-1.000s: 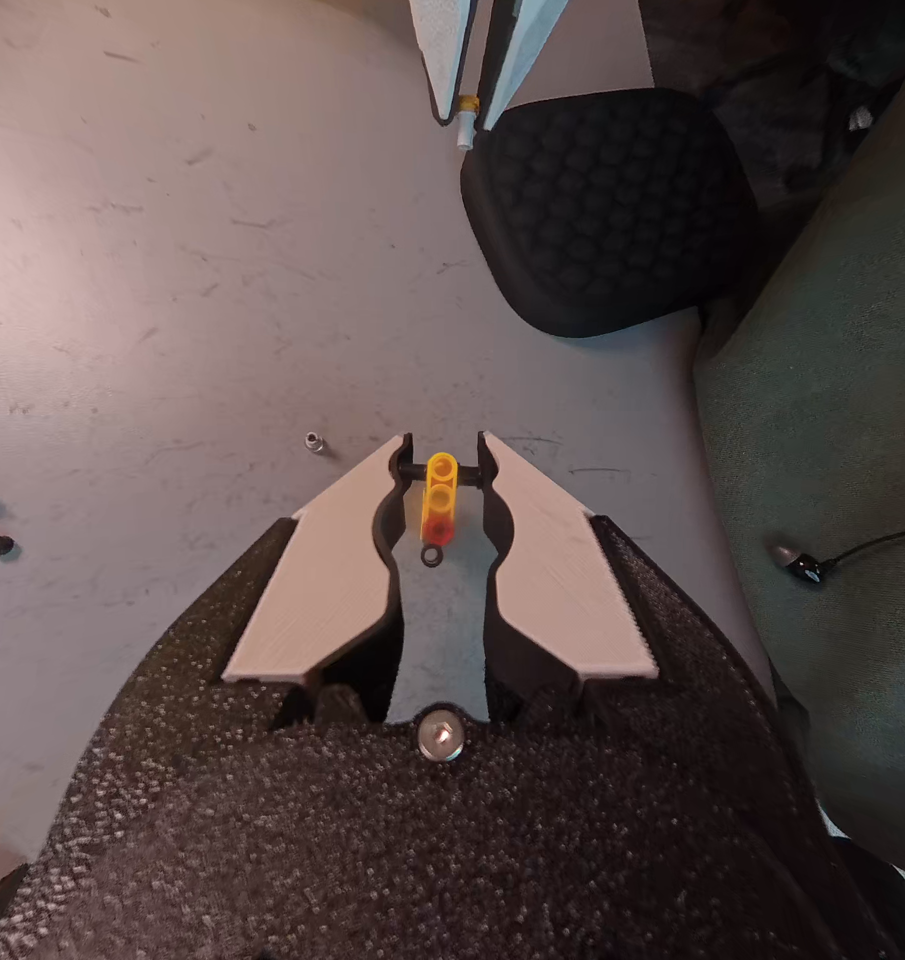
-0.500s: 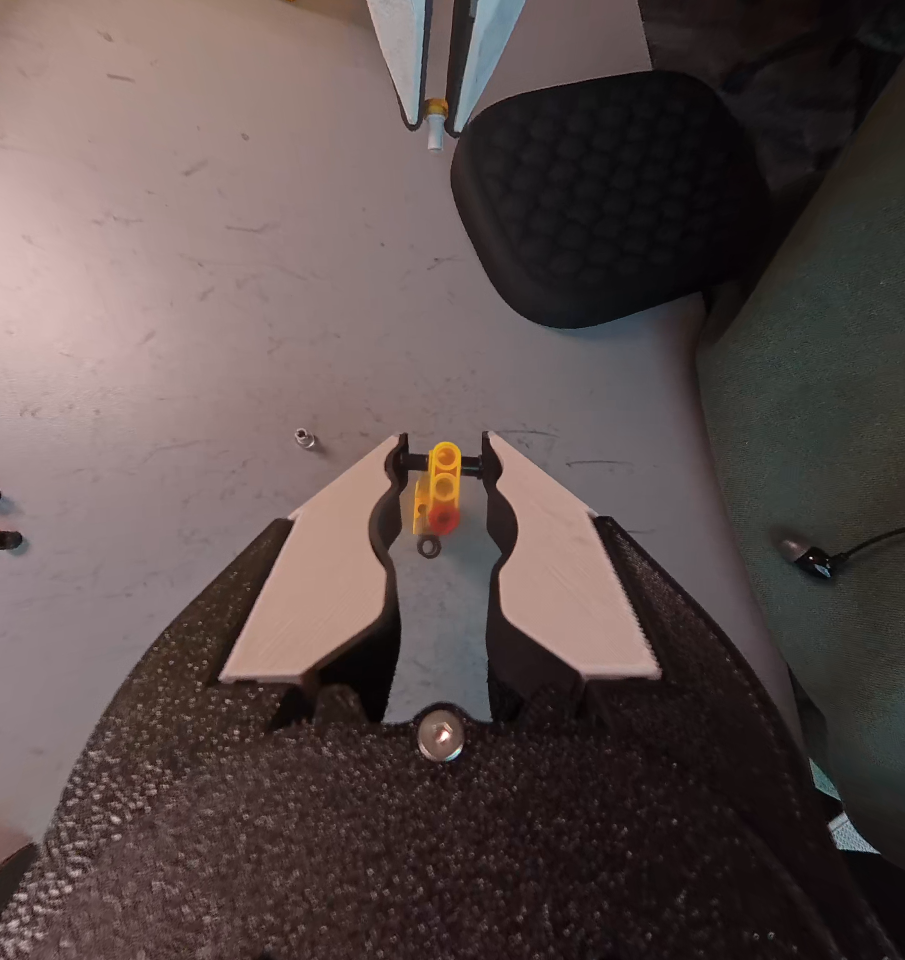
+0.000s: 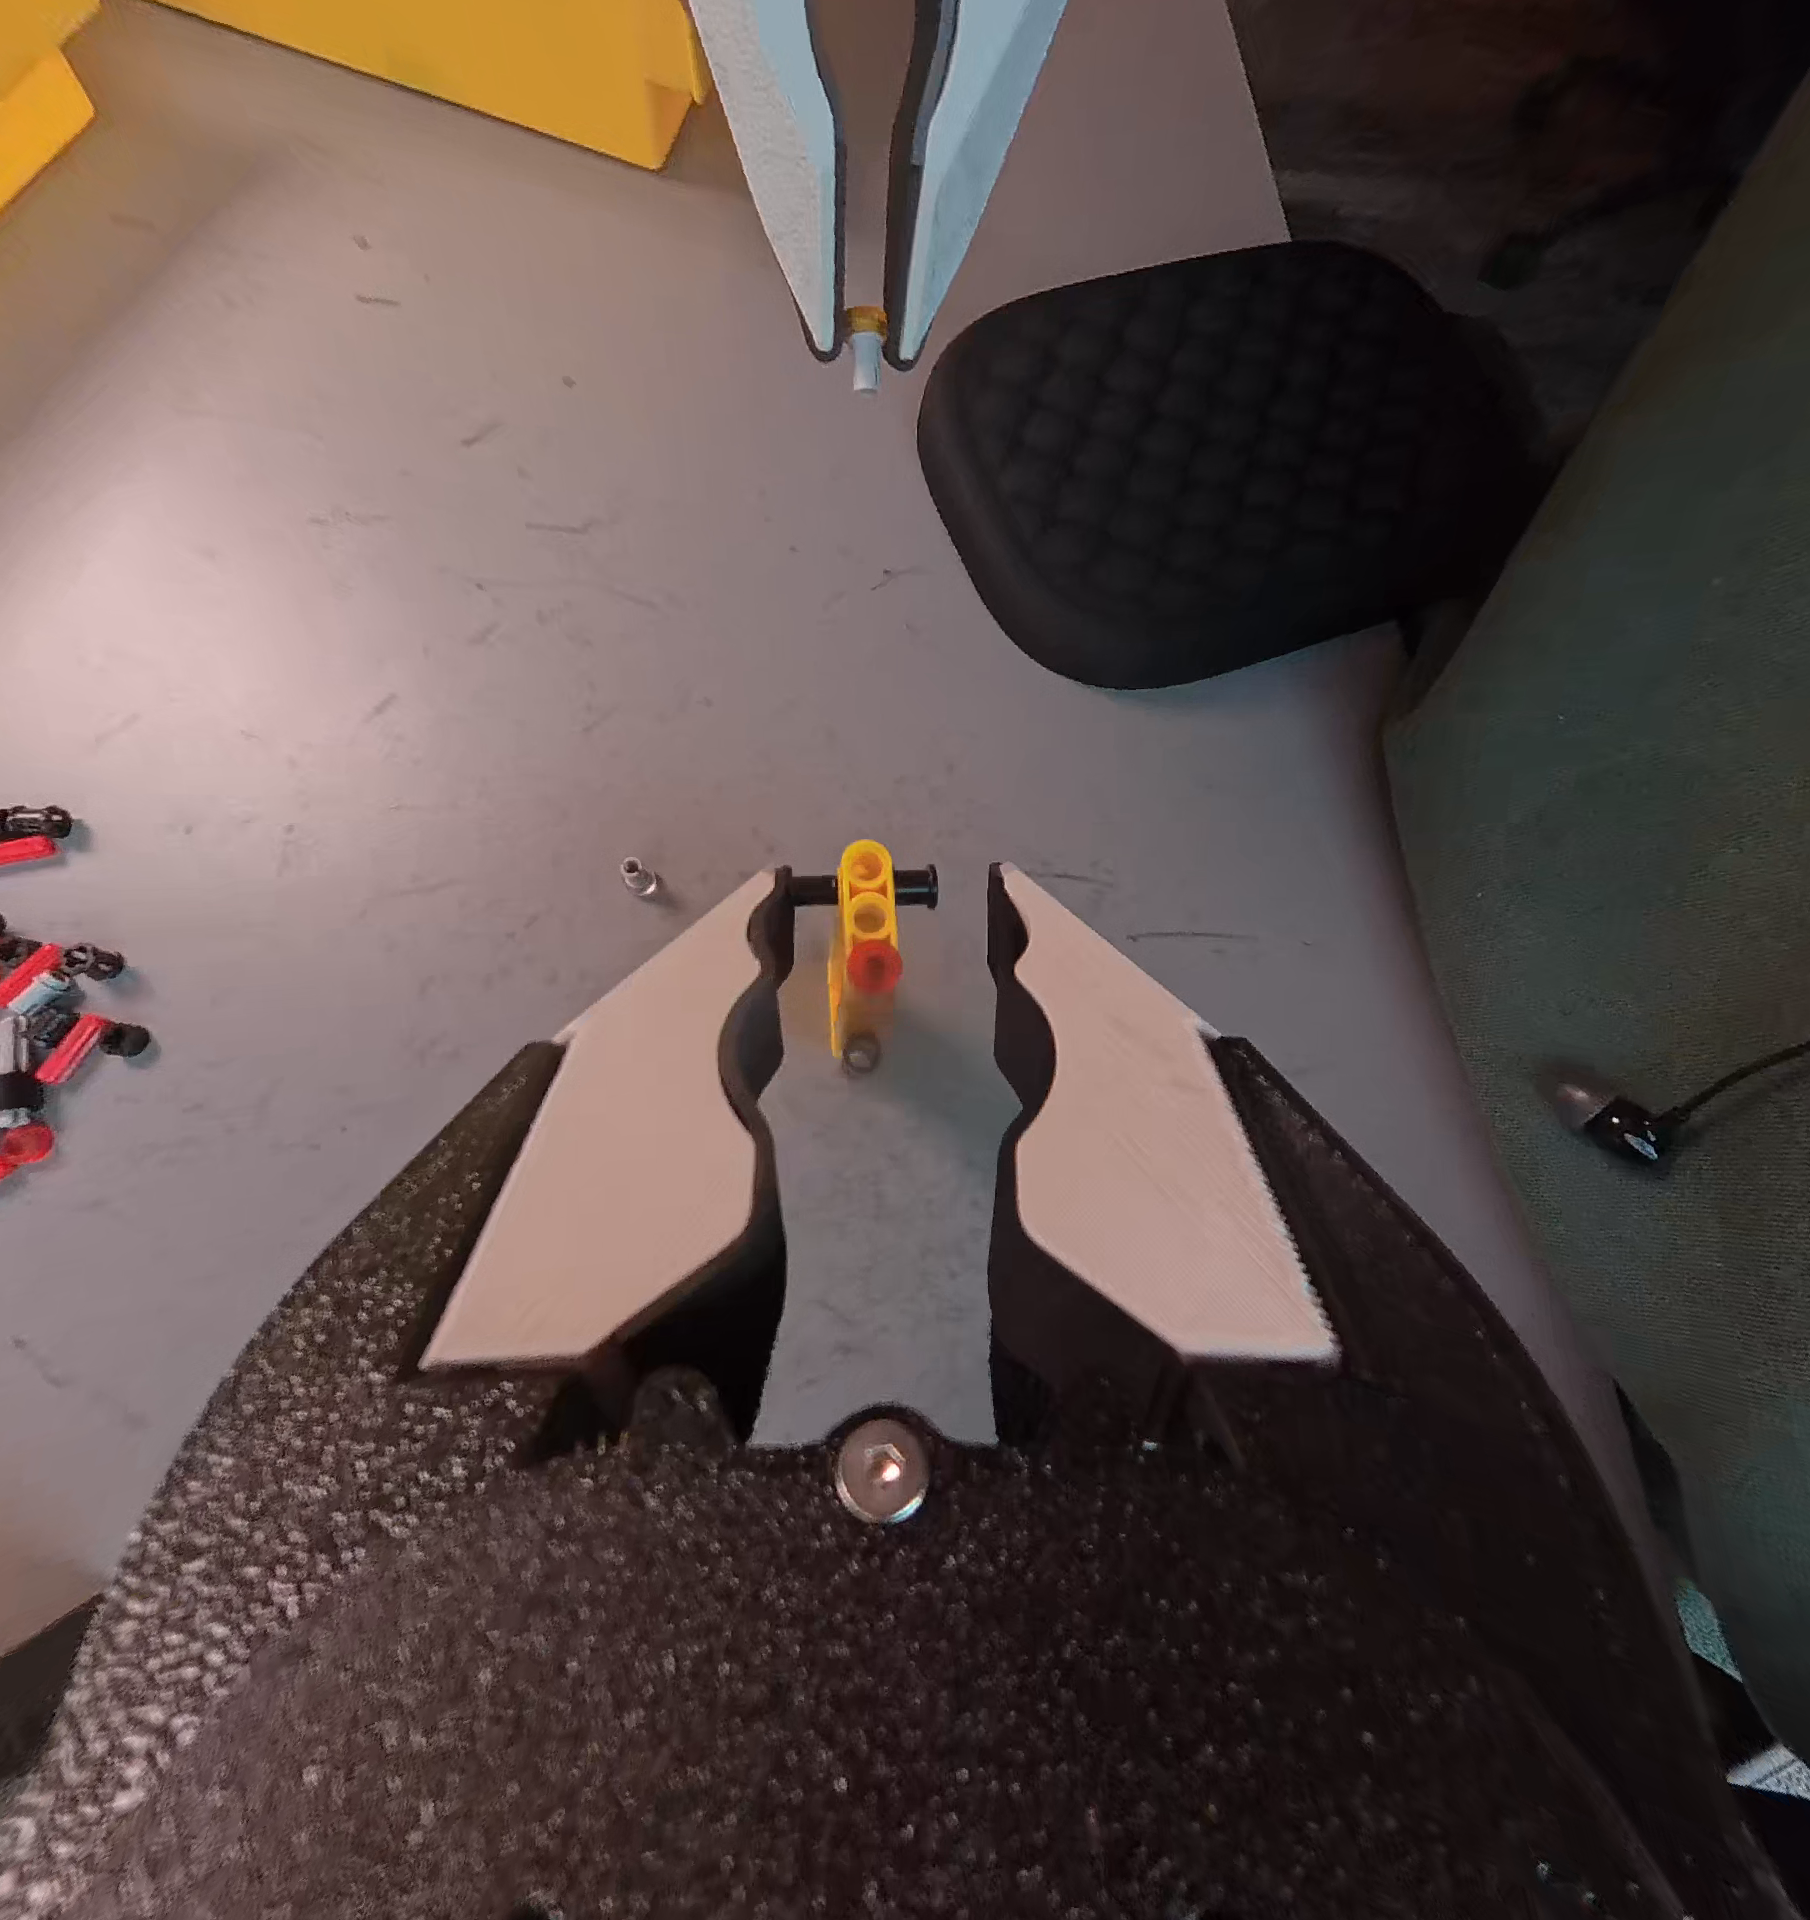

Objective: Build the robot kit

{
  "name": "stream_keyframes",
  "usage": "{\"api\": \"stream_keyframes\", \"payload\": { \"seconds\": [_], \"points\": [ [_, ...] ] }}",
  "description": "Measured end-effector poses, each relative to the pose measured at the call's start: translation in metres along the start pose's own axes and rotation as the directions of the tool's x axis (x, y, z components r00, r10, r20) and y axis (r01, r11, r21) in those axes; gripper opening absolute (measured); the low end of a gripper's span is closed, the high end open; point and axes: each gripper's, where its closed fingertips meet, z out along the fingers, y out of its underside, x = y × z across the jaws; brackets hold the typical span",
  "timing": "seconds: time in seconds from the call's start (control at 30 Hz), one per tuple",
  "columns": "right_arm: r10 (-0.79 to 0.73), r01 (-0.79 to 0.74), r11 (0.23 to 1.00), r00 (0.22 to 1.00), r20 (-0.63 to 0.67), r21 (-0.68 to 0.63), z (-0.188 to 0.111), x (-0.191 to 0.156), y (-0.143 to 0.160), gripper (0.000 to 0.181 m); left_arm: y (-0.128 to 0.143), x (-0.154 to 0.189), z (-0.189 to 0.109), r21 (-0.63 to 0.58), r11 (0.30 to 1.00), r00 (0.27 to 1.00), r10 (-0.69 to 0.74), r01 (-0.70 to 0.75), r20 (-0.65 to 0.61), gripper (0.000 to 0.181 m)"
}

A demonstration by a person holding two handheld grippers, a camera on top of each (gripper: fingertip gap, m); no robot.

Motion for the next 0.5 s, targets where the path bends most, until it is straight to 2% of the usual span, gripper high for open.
{"api": "stream_keyframes", "payload": {
  "seconds": [0.33,0.5],
  "points": [
    [-0.031,0.031,0.999,1.0,0.003,0.034,0.003,0.0,-0.015,0.007,0.004,-0.002,-0.011,0.054,0.998,0.999,-0.022,0.02,0.03,0.037],
    [-0.108,0.113,0.971,0.994,-0.035,0.213,-0.006,-0.007,-0.053,0.007,-0.007,0.0,-0.038,0.188,0.98,0.996,-0.078,0.07,0.036,0.039]
  ]
}}
